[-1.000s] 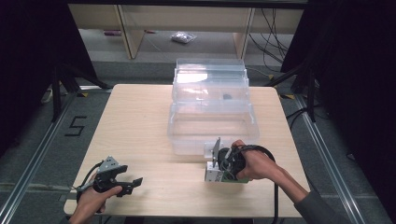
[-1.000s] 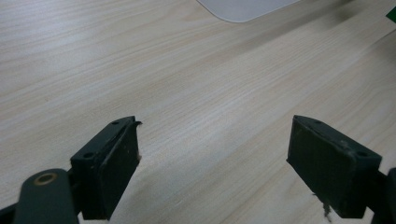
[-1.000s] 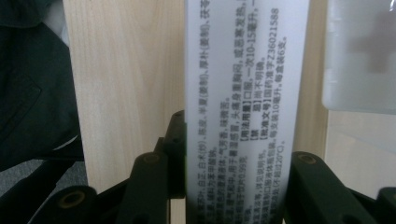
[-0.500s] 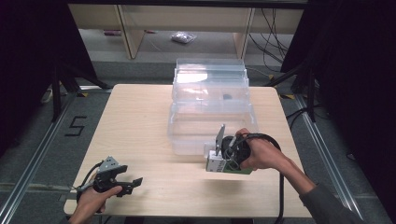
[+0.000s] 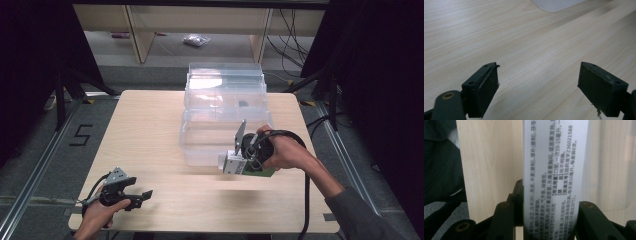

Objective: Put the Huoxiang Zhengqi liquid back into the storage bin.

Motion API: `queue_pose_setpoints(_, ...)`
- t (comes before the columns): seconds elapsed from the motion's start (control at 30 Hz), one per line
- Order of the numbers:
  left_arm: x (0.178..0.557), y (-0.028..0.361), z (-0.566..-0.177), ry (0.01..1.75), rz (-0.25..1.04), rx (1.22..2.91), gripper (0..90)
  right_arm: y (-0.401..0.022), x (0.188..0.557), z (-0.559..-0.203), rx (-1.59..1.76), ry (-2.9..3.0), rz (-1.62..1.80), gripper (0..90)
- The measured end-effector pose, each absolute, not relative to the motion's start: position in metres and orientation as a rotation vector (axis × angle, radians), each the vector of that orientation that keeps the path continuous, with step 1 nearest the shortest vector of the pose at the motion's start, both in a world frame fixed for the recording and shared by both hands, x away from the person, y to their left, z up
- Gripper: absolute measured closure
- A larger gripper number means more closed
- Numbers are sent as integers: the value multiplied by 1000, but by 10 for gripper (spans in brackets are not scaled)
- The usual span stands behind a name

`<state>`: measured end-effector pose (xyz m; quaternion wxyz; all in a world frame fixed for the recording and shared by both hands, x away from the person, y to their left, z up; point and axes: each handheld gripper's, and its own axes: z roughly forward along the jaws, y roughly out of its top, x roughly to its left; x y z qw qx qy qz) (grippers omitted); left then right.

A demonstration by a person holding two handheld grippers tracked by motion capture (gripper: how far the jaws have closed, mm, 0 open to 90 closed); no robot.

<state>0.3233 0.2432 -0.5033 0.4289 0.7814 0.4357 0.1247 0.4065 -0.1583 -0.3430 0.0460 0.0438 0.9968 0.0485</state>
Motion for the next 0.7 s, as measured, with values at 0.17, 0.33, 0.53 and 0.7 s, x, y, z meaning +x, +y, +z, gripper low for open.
queue_pose_setpoints(0.17,323,244,-503,1081,313,1966,159,-160,413,-332,128,3027,154,646)
queue_pose_setpoints(0.33,323,244,-503,1083,314,1962,159,-161,422,-322,104,3020,149,646)
queue_pose_setpoints(0.53,323,244,-503,1082,316,1959,159,-163,431,-313,138,3008,142,646)
queue_pose_setpoints(0.7,323,244,-503,1080,313,1965,159,-164,442,-308,127,3002,145,646)
